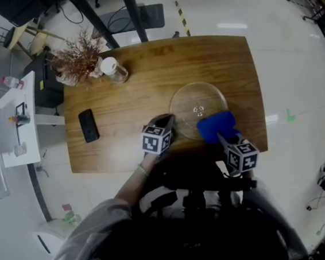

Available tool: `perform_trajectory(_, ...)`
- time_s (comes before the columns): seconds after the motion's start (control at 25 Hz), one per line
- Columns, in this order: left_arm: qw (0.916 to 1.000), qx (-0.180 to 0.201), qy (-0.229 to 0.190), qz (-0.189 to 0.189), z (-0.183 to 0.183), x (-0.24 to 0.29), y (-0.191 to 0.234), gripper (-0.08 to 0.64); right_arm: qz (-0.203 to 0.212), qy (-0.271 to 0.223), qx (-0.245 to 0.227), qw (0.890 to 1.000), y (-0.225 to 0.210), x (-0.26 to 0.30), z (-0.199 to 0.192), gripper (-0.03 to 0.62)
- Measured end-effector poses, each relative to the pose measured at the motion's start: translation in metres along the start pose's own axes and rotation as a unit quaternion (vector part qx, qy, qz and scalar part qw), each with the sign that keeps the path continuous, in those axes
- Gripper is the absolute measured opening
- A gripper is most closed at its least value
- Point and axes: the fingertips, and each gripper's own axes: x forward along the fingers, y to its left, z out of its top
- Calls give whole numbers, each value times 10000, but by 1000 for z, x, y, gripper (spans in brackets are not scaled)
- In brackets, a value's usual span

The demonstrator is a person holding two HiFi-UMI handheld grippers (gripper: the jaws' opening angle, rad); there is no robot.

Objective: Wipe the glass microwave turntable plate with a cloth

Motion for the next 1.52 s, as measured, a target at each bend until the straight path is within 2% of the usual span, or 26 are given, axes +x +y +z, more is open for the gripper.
perform_trajectory(0.24, 10000, 0, 5, 2, 0, 0, 0, 5, 61, 230, -128, 9996, 16, -7, -23, 81)
perform_trajectory(0.36, 10000, 5, 0, 10, 0, 0, 0, 5, 207, 274, -293, 9990, 28, -7, -24, 81)
perform_trajectory(0.48, 10000, 11, -5, 13, 0, 1, 0, 5, 186, 258, -400, 9987, 28, -7, -22, 81)
perform_trajectory(0.56, 10000, 23, -8, 0, 0, 0, 0, 5, 89, 47, -306, 9995, 21, -10, -9, 81)
perform_trajectory(0.64, 10000, 39, -22, -12, 0, 0, 0, 5, -31, -311, -17, 9995, 8, -12, 17, 81)
perform_trajectory(0.8, 10000, 48, -38, -5, 0, 0, 0, 5, -463, -1047, 279, 9930, -38, -5, 78, 81)
perform_trajectory(0.88, 10000, 57, -44, -11, -1, 0, -1, 5, -721, -1219, 325, 9894, -63, 4, 99, 81)
perform_trajectory(1.0, 10000, 75, -38, -13, -1, -1, -1, 5, -1038, -1188, 481, 9863, -91, 17, 112, 81)
perform_trajectory(1.12, 9999, 72, -69, -43, -1, -1, -2, 5, -1057, -1039, 559, 9874, -93, 24, 102, 81)
perform_trajectory(1.28, 9999, 81, -87, -53, 0, -1, -2, 5, -1029, -848, 660, 9889, -85, 17, 67, 81)
perform_trajectory(1.52, 9999, 112, -108, -16, 0, -1, -1, 5, -916, -699, 1209, 9860, -60, -9, 10, 81)
